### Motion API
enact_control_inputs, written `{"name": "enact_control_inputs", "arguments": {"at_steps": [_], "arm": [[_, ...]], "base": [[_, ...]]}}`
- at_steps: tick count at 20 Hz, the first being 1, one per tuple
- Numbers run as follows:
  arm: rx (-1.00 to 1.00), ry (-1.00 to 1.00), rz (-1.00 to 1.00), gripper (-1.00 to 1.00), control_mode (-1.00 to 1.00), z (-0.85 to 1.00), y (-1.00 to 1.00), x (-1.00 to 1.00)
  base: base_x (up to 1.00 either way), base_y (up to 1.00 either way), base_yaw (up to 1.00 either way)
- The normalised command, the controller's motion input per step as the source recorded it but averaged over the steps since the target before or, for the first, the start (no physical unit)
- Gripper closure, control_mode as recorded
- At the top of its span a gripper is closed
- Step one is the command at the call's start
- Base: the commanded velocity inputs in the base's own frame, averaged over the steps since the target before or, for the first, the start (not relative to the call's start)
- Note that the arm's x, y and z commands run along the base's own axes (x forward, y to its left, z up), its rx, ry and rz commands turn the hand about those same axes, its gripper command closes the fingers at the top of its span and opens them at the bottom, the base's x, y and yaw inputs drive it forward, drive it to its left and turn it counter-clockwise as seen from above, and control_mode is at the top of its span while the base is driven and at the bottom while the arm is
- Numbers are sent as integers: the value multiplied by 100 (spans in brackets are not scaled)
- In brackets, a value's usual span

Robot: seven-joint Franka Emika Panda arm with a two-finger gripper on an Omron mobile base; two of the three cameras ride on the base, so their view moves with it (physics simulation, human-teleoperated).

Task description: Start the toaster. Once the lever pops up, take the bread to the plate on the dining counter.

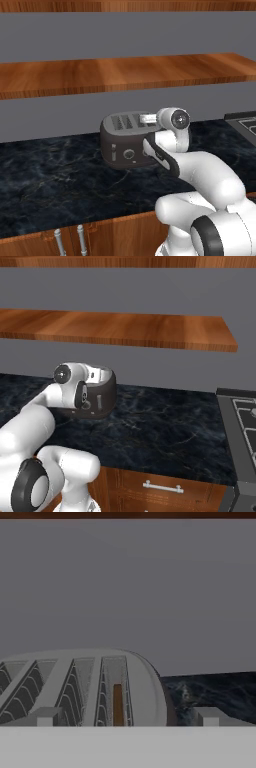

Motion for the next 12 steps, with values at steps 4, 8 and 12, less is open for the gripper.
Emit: {"name": "enact_control_inputs", "arguments": {"at_steps": [4, 8, 12], "arm": [[0, 0, 0, -100, -100, 0, 0, 4], [0, 0, 0, -100, -100, 0, 0, 0], [0, 0, 0, -100, -100, 0, 0, 0]], "base": [[0, 0, 0], [0, 0, 0], [0, 0, 0]]}}
